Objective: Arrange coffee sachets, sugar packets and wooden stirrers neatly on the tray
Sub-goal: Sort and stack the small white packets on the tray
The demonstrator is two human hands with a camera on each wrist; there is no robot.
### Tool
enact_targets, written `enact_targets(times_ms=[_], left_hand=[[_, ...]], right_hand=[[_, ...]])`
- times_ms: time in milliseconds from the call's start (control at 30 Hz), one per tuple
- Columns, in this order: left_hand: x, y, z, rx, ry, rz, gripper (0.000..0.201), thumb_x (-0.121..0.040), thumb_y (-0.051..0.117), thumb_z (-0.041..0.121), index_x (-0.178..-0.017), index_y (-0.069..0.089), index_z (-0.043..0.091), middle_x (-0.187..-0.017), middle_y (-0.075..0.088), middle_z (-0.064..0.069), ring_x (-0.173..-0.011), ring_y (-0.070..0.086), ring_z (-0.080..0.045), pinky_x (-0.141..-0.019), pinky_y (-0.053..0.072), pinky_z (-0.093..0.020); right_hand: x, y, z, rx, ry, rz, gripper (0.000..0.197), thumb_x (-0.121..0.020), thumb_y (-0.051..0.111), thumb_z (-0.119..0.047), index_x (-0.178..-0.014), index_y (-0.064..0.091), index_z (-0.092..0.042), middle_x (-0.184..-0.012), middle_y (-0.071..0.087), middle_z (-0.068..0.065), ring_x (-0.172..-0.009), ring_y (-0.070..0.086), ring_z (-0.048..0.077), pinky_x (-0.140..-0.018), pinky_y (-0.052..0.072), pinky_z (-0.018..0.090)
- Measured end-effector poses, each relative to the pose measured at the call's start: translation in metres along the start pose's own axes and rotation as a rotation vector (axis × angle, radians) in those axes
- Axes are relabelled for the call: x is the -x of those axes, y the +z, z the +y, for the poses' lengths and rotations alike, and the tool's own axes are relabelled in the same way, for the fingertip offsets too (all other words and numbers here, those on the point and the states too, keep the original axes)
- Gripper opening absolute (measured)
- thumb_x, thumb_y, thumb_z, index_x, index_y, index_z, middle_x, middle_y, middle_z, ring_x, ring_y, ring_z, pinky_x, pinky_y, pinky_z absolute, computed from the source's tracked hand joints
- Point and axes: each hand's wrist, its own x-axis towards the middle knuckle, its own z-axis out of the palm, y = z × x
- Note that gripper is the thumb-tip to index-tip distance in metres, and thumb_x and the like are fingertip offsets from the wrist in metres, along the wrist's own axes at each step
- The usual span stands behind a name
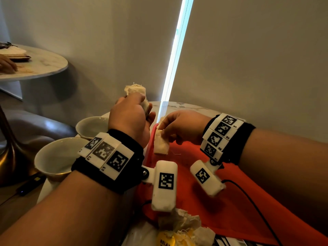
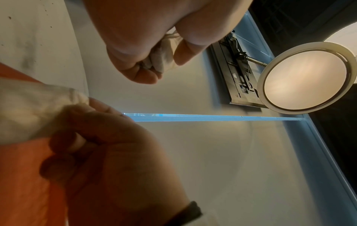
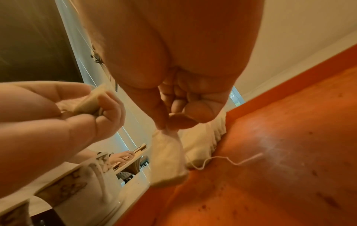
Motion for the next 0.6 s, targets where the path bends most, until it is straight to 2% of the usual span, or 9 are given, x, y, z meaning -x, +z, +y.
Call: enact_targets(times_ms=[67,133,200,300,400,467,533,600], left_hand=[[-0.002,-0.002,-0.003,0.0,-0.07,0.002,0.004,-0.093,0.059,0.02,-0.096,0.057,0.019,-0.101,0.059,-0.006,-0.078,0.061,-0.013,-0.064,0.052,-0.026],[0.0,-0.002,-0.002,0.016,-0.083,0.016,0.004,-0.096,0.057,0.018,-0.098,0.056,0.021,-0.1,0.059,-0.006,-0.078,0.061,-0.012,-0.061,0.052,-0.024],[0.001,-0.002,0.001,0.015,-0.076,0.007,0.005,-0.093,0.061,0.019,-0.095,0.056,0.018,-0.094,0.059,-0.005,-0.075,0.06,-0.012,-0.061,0.051,-0.025],[0.004,0.001,0.003,-0.057,-0.014,-0.033,0.014,-0.075,0.063,0.021,-0.082,0.054,0.015,-0.078,0.057,-0.001,-0.067,0.057,-0.012,-0.063,0.049,-0.028],[0.003,-0.001,0.001,-0.027,-0.063,0.03,0.006,-0.094,0.06,0.019,-0.093,0.054,0.019,-0.095,0.059,-0.005,-0.077,0.062,-0.012,-0.062,0.052,-0.025],[0.006,0.0,0.002,-0.021,-0.093,0.036,0.005,-0.097,0.057,0.018,-0.096,0.053,0.022,-0.101,0.058,-0.006,-0.081,0.061,-0.013,-0.061,0.052,-0.025],[0.008,0.001,0.003,-0.026,-0.107,0.032,0.004,-0.097,0.056,0.019,-0.096,0.052,0.02,-0.103,0.057,-0.008,-0.082,0.06,-0.015,-0.06,0.052,-0.025],[0.011,0.003,0.004,-0.002,-0.132,0.015,0.004,-0.096,0.056,0.021,-0.098,0.053,0.018,-0.102,0.055,-0.008,-0.08,0.058,-0.016,-0.058,0.052,-0.025]], right_hand=[[-0.004,0.005,0.001,0.013,0.018,0.007,0.013,-0.087,0.072,-0.006,-0.098,0.073,-0.013,-0.089,0.073,0.008,-0.073,0.069,0.018,-0.065,0.053,0.032],[-0.008,0.009,0.003,0.005,0.029,0.026,0.012,-0.087,0.072,-0.005,-0.095,0.072,-0.014,-0.088,0.073,0.009,-0.074,0.07,0.019,-0.066,0.056,0.033],[-0.011,0.011,0.003,-0.002,0.039,0.045,0.012,-0.088,0.071,-0.003,-0.09,0.072,-0.015,-0.085,0.072,0.007,-0.075,0.071,0.019,-0.073,0.061,0.037],[-0.013,0.011,0.001,0.0,0.047,0.076,0.02,-0.089,0.069,-0.001,-0.082,0.069,-0.019,-0.086,0.072,0.006,-0.084,0.073,0.023,-0.084,0.062,0.044],[-0.012,0.01,0.002,0.021,0.052,0.096,0.019,-0.089,0.07,-0.001,-0.083,0.069,-0.019,-0.087,0.072,0.005,-0.09,0.073,0.025,-0.087,0.061,0.046],[-0.011,0.01,0.003,0.048,0.048,0.094,0.015,-0.089,0.071,-0.003,-0.088,0.069,-0.018,-0.094,0.073,0.007,-0.094,0.073,0.025,-0.088,0.06,0.046],[-0.008,0.009,0.004,0.057,0.034,0.111,0.011,-0.09,0.072,-0.009,-0.095,0.069,-0.018,-0.096,0.073,0.006,-0.092,0.073,0.023,-0.081,0.062,0.04],[-0.003,0.006,0.005,0.066,-0.008,0.198,0.009,-0.09,0.073,-0.017,-0.098,0.069,-0.019,-0.093,0.07,0.003,-0.083,0.069,0.018,-0.062,0.055,0.03]])
